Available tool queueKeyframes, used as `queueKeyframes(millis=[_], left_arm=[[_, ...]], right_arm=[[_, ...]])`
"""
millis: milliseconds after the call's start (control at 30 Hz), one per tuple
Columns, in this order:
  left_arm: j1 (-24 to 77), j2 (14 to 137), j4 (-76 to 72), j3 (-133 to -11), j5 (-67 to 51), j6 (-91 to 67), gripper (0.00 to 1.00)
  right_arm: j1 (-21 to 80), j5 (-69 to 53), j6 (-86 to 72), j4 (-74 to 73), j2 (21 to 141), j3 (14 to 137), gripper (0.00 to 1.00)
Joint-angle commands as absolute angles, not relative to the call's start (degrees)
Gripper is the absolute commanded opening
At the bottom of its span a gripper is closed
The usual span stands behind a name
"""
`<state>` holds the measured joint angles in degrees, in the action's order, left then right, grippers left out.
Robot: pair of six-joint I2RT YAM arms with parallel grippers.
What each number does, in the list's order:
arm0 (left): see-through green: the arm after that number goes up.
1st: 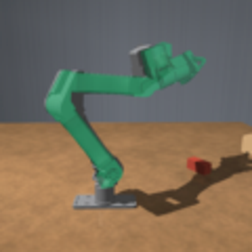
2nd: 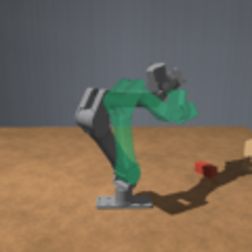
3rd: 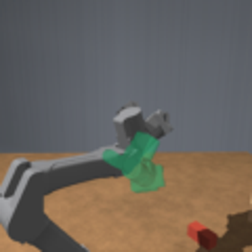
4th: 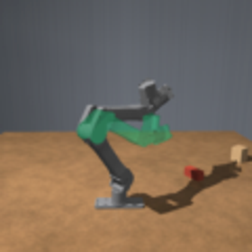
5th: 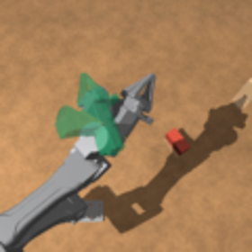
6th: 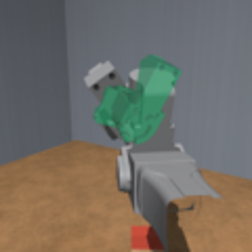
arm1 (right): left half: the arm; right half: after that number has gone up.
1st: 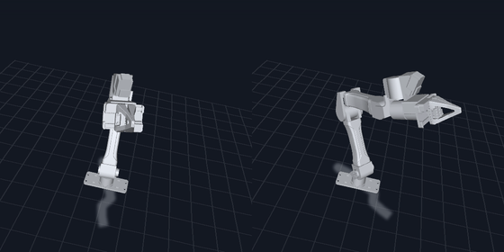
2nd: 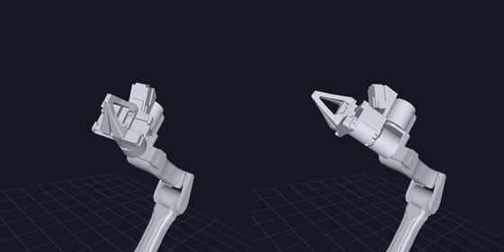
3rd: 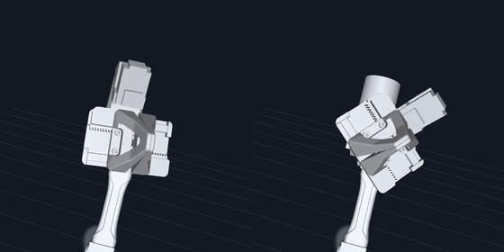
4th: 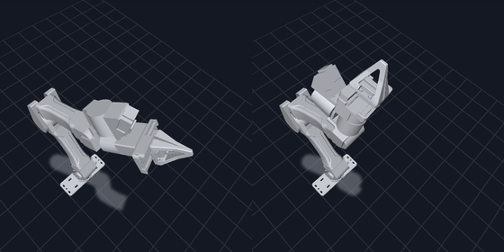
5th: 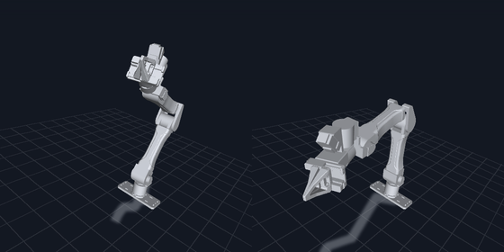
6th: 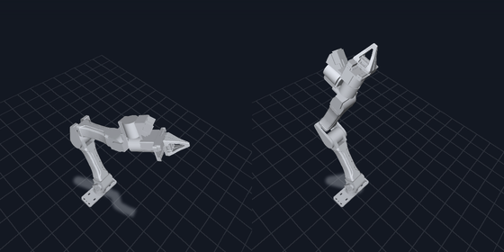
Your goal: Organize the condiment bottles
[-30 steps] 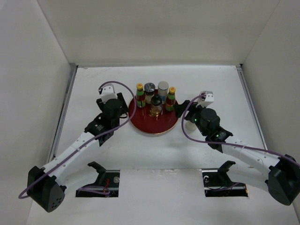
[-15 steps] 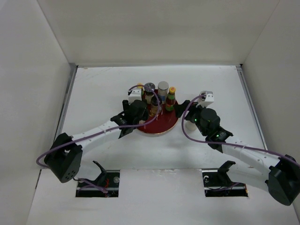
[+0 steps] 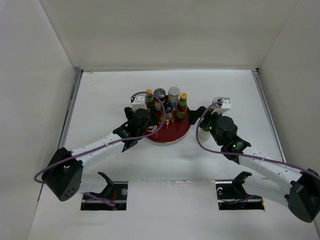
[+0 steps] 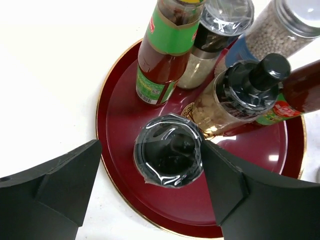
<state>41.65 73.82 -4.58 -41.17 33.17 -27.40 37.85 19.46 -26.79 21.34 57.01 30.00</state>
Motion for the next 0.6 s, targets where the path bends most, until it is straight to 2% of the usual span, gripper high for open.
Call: queueKeyframes(millis=[0, 33, 100, 133, 200, 233, 267, 300, 367, 467, 500, 567], left_arm=[[42.1, 68.9, -9.3, -40.1, 33.4, -26.8, 0.82], [42.3, 67.3, -9.7, -39.6, 33.5, -26.7, 0.82], [43.0, 63.0, -11.5, -37.7, 34.0, -26.4, 0.80], [43.0, 61.4, -12.5, -36.7, 34.0, -26.4, 0.77], [43.4, 57.0, -15.7, -33.4, 33.5, -26.8, 0.66], [43.5, 54.8, -17.5, -31.6, 33.4, -27.0, 0.56], [43.8, 52.5, -19.1, -29.7, 33.3, -26.8, 0.47], [44.0, 49.9, -20.6, -27.4, 33.7, -26.8, 0.37], [43.6, 44.2, -24.3, -22.0, 34.5, -27.9, 0.25], [42.1, 38.2, -28.3, -15.5, 35.0, -30.1, 0.20], [41.4, 37.1, -29.2, -14.0, 35.2, -31.0, 0.20], [39.8, 36.6, -30.5, -12.0, 34.8, -31.8, 0.20]], right_arm=[[37.3, 22.2, -25.4, 20.8, 54.7, 32.5, 0.95], [37.0, 22.8, -25.1, 19.6, 54.1, 33.1, 0.93], [36.3, 25.0, -23.6, 16.7, 52.5, 34.9, 0.78], [35.7, 26.4, -22.9, 15.4, 52.0, 35.7, 0.63], [34.2, 29.8, -21.4, 12.1, 51.9, 37.7, 0.38], [33.3, 31.5, -20.8, 9.9, 52.2, 38.9, 0.32], [32.2, 33.1, -20.3, 7.7, 52.8, 40.2, 0.30], [31.1, 34.4, -19.6, 5.5, 53.7, 41.5, 0.30], [29.0, 35.7, -17.8, 3.0, 55.5, 43.4, 0.41], [25.2, 35.4, -17.1, 0.9, 59.7, 45.8, 0.87], [24.2, 35.0, -17.2, 0.6, 61.3, 46.6, 0.93], [22.1, 33.4, -16.9, -0.5, 65.2, 48.6, 0.99]])
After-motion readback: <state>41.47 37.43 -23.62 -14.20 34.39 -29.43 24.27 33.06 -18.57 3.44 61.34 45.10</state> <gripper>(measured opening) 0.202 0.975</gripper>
